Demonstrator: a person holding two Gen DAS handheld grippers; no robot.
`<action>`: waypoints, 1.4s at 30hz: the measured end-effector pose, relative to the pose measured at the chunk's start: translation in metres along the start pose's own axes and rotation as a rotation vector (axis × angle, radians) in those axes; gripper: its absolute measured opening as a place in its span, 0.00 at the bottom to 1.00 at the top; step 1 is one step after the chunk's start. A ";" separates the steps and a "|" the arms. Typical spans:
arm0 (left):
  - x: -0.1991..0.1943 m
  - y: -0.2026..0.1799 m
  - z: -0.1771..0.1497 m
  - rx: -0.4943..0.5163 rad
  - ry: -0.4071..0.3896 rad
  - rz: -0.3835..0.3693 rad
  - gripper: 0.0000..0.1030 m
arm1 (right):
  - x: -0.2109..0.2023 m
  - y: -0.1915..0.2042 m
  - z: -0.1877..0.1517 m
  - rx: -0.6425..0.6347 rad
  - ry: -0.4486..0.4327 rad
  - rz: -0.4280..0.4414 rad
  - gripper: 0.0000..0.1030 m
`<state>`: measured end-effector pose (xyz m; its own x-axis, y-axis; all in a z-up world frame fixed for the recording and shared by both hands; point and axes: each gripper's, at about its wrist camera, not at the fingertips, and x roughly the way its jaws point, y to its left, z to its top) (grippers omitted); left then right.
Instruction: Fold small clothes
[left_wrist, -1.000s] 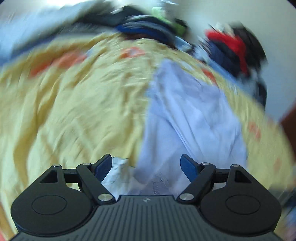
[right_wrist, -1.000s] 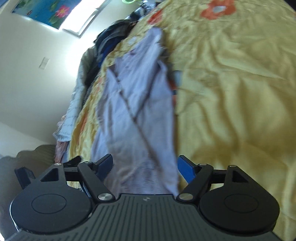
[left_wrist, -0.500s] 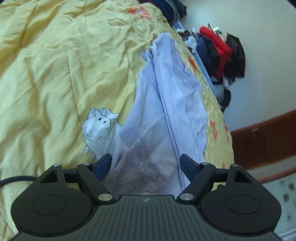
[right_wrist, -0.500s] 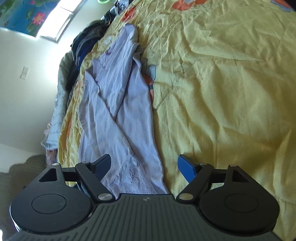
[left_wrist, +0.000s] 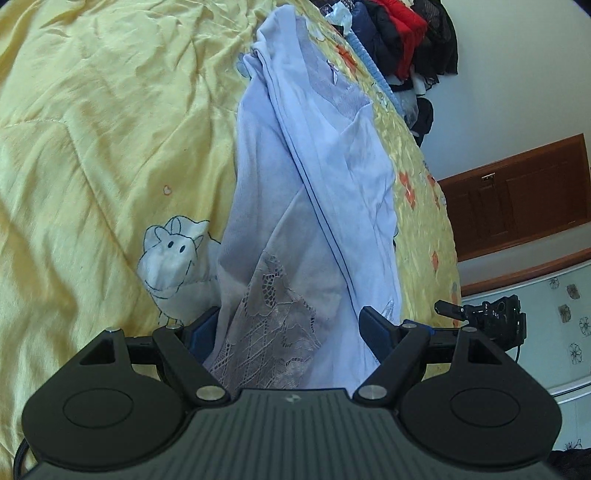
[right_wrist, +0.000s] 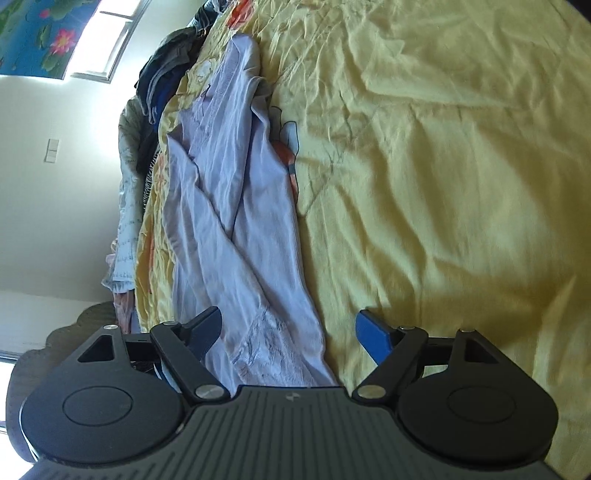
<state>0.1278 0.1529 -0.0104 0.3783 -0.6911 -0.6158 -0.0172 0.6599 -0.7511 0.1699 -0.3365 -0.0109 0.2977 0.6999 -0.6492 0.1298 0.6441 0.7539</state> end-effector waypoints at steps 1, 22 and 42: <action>0.001 -0.001 0.000 0.004 0.004 0.002 0.78 | 0.002 0.001 0.001 -0.012 0.013 0.007 0.80; 0.002 0.020 -0.004 -0.116 0.108 0.032 0.25 | 0.030 -0.030 -0.036 0.022 0.262 0.133 0.10; 0.004 0.014 -0.014 -0.112 0.089 0.060 0.11 | 0.018 -0.039 -0.041 0.091 0.220 0.247 0.31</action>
<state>0.1164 0.1558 -0.0267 0.2903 -0.6784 -0.6749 -0.1422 0.6669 -0.7314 0.1316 -0.3367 -0.0558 0.1210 0.8875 -0.4447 0.1659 0.4237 0.8905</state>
